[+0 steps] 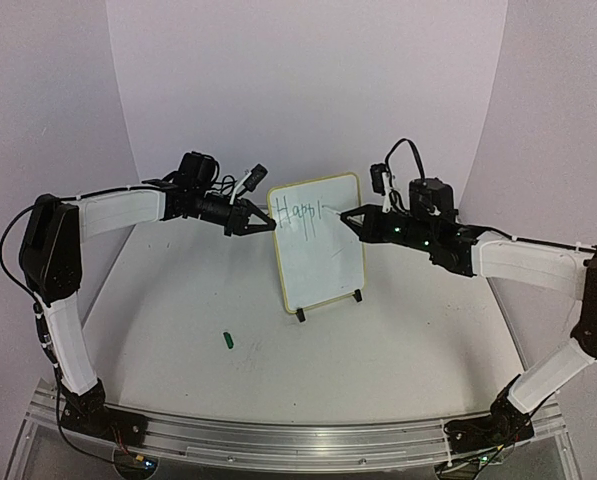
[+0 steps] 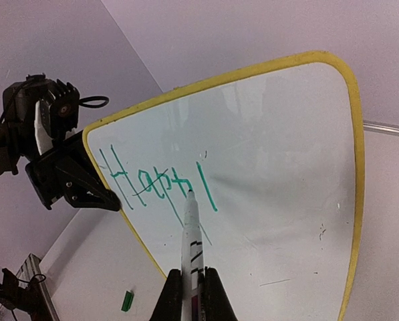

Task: Write a sentence on the whiteboard
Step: Write on the whiteboard with the whiteboard marker without the cap.

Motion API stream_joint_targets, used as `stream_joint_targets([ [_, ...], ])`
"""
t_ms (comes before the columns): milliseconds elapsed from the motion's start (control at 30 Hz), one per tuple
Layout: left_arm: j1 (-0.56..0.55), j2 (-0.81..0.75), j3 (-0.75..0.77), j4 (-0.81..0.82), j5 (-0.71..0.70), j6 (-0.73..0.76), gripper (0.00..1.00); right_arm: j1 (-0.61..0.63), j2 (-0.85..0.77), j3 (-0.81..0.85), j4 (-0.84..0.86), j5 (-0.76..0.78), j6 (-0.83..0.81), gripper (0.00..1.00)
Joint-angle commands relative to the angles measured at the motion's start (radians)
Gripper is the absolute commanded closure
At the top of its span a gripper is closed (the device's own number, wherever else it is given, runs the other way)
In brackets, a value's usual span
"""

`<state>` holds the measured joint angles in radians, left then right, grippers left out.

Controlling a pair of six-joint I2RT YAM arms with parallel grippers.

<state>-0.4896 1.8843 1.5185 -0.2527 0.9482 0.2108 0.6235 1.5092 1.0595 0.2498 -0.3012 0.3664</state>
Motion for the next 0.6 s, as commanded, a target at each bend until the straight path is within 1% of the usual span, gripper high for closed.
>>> stream_joint_targets([
  [0, -0.004, 0.012, 0.017, -0.063, -0.005, 0.022, 1.00, 0.006, 0.033, 0.084, 0.029, 0.000, -0.017, 1.00],
  [567, -0.004, 0.015, 0.019, -0.066, -0.005, 0.024, 1.00, 0.006, 0.086, 0.123, 0.032, 0.029, -0.032, 1.00],
])
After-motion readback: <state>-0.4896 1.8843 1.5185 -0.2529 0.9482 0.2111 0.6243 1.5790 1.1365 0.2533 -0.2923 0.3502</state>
